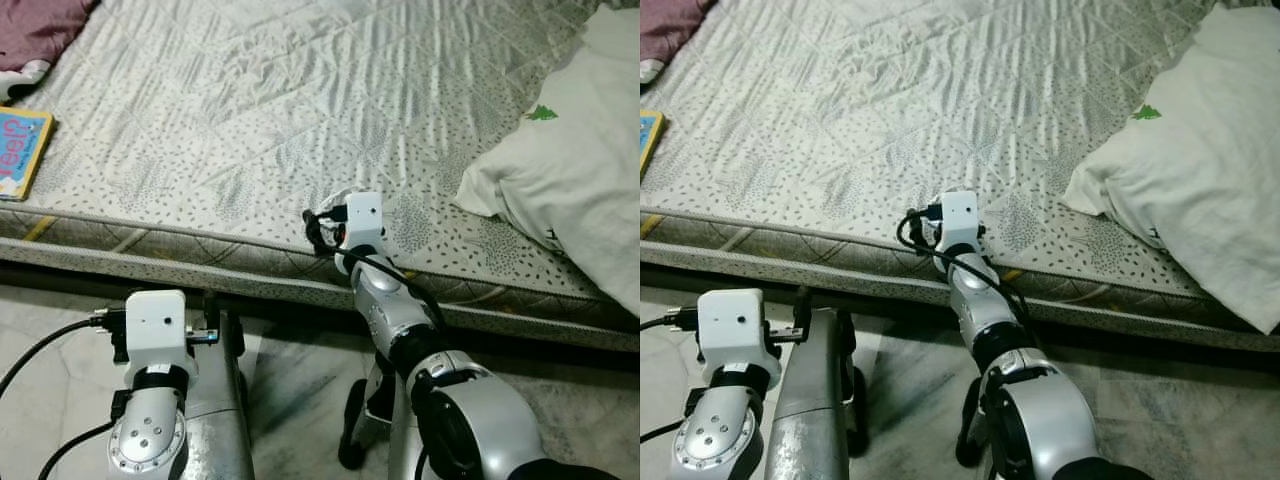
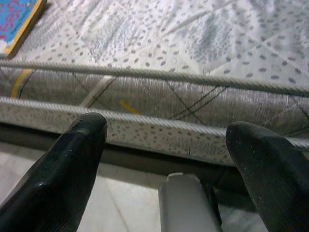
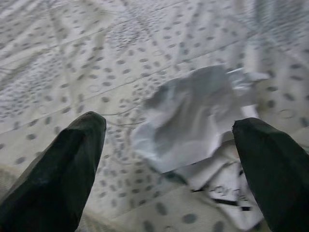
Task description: Clean up the room
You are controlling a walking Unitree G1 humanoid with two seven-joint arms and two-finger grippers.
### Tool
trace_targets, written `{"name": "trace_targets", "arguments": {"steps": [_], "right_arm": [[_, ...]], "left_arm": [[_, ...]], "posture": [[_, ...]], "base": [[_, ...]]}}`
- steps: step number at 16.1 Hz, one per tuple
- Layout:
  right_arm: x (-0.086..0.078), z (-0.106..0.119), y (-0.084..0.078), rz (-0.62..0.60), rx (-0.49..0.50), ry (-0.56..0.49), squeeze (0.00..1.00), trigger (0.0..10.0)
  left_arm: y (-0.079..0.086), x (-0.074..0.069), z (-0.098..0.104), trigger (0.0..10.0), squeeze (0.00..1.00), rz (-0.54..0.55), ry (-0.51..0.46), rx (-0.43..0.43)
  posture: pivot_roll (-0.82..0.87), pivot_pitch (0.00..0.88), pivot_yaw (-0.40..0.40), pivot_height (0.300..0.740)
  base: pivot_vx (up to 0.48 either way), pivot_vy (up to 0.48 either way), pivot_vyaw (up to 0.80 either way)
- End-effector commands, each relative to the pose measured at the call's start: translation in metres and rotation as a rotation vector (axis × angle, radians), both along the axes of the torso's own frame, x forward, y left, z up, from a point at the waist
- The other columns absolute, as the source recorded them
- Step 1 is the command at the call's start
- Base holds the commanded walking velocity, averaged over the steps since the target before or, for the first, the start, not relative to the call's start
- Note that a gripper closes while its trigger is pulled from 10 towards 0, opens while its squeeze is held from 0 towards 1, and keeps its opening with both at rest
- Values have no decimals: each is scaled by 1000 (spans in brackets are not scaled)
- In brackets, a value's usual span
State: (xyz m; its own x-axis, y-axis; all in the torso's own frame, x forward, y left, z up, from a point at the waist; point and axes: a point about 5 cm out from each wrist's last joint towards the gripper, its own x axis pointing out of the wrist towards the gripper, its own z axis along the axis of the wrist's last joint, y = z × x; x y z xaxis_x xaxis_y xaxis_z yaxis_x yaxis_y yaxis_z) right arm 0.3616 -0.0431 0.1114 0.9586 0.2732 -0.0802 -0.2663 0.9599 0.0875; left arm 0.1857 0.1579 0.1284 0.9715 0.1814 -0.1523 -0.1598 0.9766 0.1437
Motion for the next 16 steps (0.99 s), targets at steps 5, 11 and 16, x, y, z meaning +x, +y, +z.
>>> {"name": "trace_targets", "arguments": {"steps": [5,11,16], "right_arm": [[-4,5,25,-21,-20,0,0,10000],[-6,6,35,-22,-3,16,0,10000],[-10,3,44,-16,3,41,0,0]], "left_arm": [[-1,-5,0,10000,0,19,16,-1],[-1,-2,1,10000,0,23,14,-5],[-1,-2,1,10000,0,29,15,-10]], "posture": [[292,332,-73,558],[291,330,-73,558],[296,331,-75,558]], "base": [[0,0,0],[0,0,0],[0,0,0]]}}
